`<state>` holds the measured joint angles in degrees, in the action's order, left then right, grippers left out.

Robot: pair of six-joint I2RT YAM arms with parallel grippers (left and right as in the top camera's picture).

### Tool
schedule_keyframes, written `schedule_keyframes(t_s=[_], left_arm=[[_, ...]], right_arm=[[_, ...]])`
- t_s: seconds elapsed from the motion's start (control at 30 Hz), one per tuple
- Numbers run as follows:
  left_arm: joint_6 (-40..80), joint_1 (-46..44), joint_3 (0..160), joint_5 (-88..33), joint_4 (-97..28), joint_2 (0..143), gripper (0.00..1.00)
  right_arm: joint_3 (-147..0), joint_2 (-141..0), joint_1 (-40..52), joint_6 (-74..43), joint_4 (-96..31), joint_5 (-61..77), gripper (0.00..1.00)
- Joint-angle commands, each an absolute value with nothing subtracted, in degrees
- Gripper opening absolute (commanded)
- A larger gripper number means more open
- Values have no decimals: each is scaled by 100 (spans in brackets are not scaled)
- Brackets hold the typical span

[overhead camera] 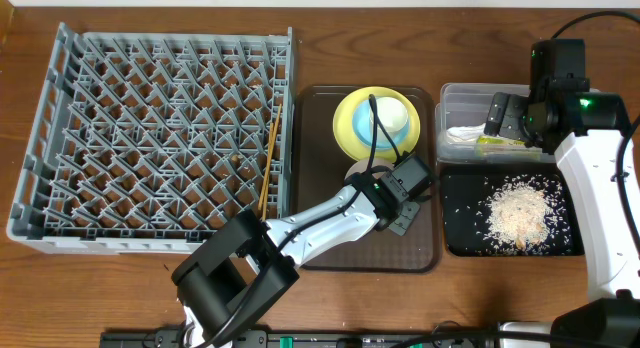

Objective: Sort waste into correct bins and load items into the dishwasher
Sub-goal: 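Lift the pink bowl left and set it into the dish rack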

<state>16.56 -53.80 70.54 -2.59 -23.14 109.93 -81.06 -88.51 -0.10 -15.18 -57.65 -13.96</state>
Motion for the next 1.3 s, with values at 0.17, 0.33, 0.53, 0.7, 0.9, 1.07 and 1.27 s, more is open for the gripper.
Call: schedule_keyframes(t_s=[0.17, 0.33, 0.53, 0.7, 0.9, 1.07, 1.27], left_arm=[[1612, -5395, 7150, -34, -2545, 10881, 10], [1614, -5369, 7150, 64, -2561, 10407, 8], [1619, -5100, 7153, 482, -2775, 9072, 8], [1758, -4338, 7161, 346, -2759, 7933, 8], [2001, -2259, 7161, -1739, -2668, 7144, 8], [2370, -545, 7161, -3662, -2228, 7448, 8], [3647, 561, 7161, -5561, -471, 8510, 8]], right_arm=[[-8195, -8836, -32, -1452, -5769, -1474, 99], [-8195, -8836, -30, -1452, -5769, -1476, 99], [-8197, -8836, -32, -1452, -5769, -1476, 99], [-8195, -8836, -32, -1452, -5769, -1476, 99], [-8195, -8836, -32, -1452, -5769, -1476, 99], [-8195, -8836, -32, -1452, -5767, -1476, 99], [-8195, -8836, -32, -1452, -5769, -1476, 99]])
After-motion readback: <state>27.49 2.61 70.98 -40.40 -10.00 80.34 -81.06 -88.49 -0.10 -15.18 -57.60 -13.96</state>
